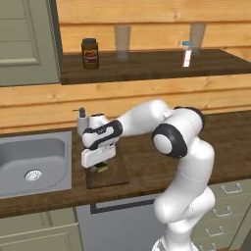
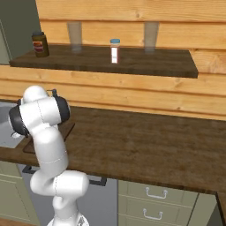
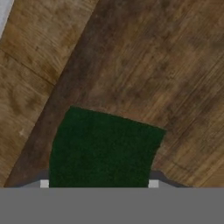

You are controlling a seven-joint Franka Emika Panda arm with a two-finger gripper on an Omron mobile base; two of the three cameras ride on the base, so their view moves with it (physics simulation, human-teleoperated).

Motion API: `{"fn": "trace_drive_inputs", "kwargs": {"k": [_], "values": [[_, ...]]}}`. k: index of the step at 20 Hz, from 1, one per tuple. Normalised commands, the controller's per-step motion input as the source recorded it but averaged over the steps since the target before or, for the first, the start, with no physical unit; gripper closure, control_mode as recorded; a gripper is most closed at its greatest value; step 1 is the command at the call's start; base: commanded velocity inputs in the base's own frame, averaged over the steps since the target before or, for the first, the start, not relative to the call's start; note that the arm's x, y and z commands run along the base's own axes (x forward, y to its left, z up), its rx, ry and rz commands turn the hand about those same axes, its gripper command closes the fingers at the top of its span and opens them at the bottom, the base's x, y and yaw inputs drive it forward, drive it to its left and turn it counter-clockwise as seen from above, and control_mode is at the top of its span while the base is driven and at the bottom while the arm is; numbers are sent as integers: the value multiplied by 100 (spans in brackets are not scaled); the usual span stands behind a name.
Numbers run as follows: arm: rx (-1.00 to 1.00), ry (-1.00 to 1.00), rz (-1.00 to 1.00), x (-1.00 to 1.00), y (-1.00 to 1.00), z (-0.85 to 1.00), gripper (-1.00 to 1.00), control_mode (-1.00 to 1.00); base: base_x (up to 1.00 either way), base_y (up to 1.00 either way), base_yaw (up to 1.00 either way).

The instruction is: Pick up the sponge from the counter and clean the cutting board by briefly scrubbing or pressing down on the cutting board. Once finished, release the sponge.

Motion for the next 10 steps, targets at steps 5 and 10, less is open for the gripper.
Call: {"fn": "trace_drive_inputs", "kwargs": {"k": [5,10], "values": [[0,3,0,-39,-57,-44,100,-100,0,0,0],[0,0,0,-94,-44,-52,100,-100,0,0,0]]}}
